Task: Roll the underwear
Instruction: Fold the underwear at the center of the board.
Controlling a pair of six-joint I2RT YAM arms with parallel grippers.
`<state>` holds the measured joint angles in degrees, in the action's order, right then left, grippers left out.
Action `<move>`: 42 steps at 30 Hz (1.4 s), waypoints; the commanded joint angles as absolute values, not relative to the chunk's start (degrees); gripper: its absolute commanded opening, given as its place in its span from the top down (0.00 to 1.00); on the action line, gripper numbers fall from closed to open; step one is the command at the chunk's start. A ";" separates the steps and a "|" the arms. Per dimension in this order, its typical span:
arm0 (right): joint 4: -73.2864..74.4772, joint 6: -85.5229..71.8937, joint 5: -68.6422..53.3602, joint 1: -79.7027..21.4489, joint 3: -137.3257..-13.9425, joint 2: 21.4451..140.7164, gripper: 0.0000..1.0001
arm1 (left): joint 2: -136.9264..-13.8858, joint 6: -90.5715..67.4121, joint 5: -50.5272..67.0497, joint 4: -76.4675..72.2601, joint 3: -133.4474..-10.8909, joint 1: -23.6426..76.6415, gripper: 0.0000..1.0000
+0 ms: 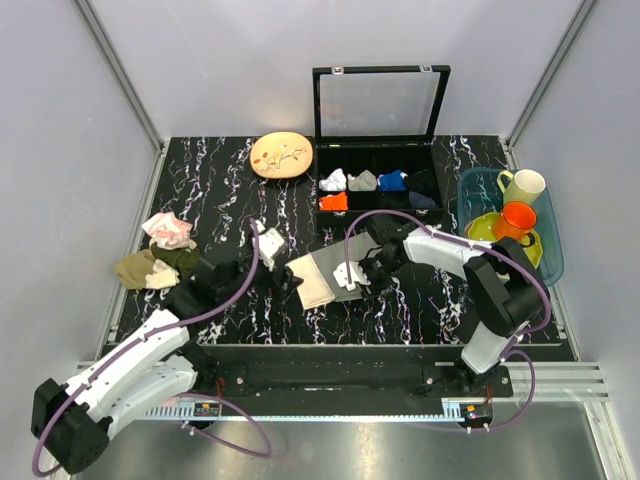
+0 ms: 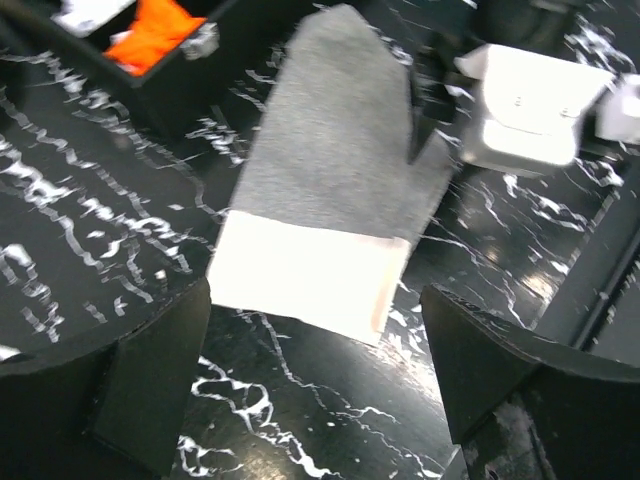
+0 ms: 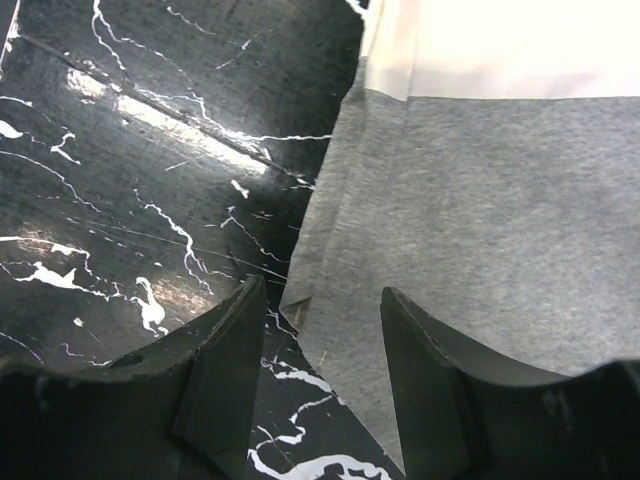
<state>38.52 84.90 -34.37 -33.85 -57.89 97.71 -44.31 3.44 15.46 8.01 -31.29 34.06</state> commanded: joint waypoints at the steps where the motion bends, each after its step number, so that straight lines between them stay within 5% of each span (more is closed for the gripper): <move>1: 37.88 87.45 -32.08 -35.24 -56.43 98.00 0.43 | -45.00 11.77 16.53 5.01 -30.50 39.80 0.11; 6: 37.53 86.31 -27.78 -36.82 -56.60 100.19 0.49 | -46.05 16.69 12.58 5.01 -28.75 47.54 0.14; 13: 37.96 82.44 -23.91 -38.06 -56.25 100.55 0.92 | -46.84 21.35 5.89 5.10 -26.20 56.59 0.15; 16: 40.50 81.57 -24.78 -38.06 -55.29 97.92 0.99 | -48.16 22.76 2.73 4.92 -25.66 61.25 0.16; 28: 52.82 76.56 -32.17 -38.14 -53.43 87.19 1.00 | -35.60 21.89 -3.08 11.68 -29.61 65.92 0.18; 42: 55.81 71.37 -28.30 -38.06 -76.53 102.56 1.00 | -27.86 19.78 -6.59 23.29 -32.08 65.83 0.18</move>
